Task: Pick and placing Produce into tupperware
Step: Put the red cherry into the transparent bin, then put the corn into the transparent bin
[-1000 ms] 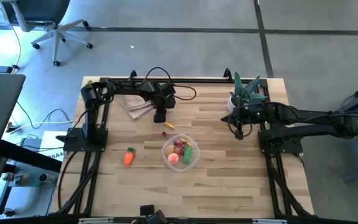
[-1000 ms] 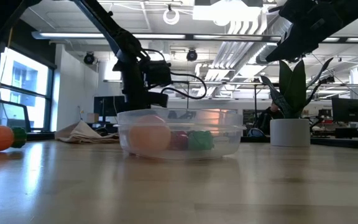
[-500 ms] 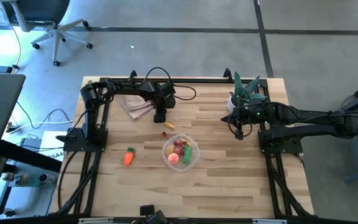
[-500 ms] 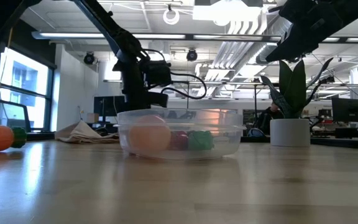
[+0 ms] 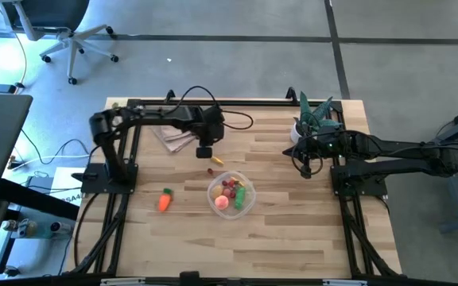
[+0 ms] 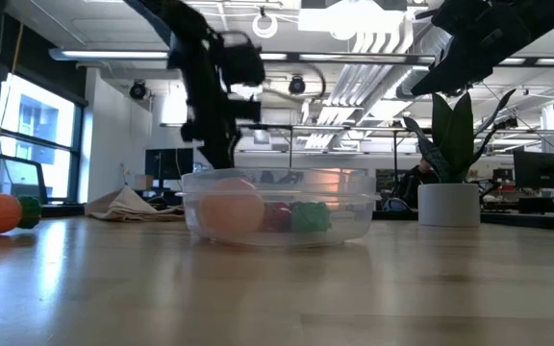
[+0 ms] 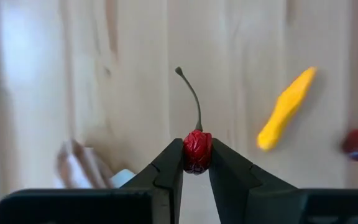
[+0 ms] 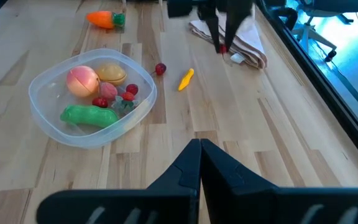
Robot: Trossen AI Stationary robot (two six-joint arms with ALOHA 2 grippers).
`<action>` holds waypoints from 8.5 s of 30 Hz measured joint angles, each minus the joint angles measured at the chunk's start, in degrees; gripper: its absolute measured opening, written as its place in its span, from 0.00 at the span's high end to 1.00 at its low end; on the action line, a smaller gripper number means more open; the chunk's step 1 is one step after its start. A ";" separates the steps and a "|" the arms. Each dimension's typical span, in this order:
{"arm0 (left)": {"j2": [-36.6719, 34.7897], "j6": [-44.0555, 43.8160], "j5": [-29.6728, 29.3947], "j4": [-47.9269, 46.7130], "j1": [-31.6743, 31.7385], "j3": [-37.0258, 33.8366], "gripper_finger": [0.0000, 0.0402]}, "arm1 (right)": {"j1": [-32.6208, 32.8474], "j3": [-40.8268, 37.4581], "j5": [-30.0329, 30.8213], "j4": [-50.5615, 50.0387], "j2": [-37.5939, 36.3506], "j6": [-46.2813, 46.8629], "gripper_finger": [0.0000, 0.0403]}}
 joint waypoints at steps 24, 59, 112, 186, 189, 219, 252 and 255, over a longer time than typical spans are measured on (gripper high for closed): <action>-2.96 -11.17 -15.32 5.68 -33.08 0.15 0.85 | -0.01 0.00 -0.01 0.00 0.01 -0.01 1.00; 5.17 -14.26 -13.19 9.47 -31.97 0.15 0.85 | -0.01 0.00 0.00 -0.03 0.01 0.00 1.00; -6.81 -19.16 -19.59 -3.03 -31.17 0.20 0.83 | -0.01 0.00 0.00 0.02 -0.01 0.00 1.00; 7.08 6.71 -0.52 0.53 -9.35 0.07 0.72 | -0.01 0.00 0.00 -0.02 0.03 0.00 1.00; 7.42 6.74 -0.51 0.55 -9.13 0.09 0.72 | 0.01 0.00 -0.02 -0.02 0.03 0.00 1.00; 8.93 5.41 -0.34 0.46 -9.18 0.15 0.72 | 0.01 0.00 -0.02 -0.04 0.06 -0.02 1.00; 8.37 4.18 -0.48 0.05 -9.20 0.02 0.89 | 0.00 0.00 -0.01 -0.02 0.04 0.00 1.00; 5.76 2.55 -1.82 -0.79 -9.15 -0.04 0.89 | 0.01 0.00 -0.02 -0.02 0.03 0.00 1.00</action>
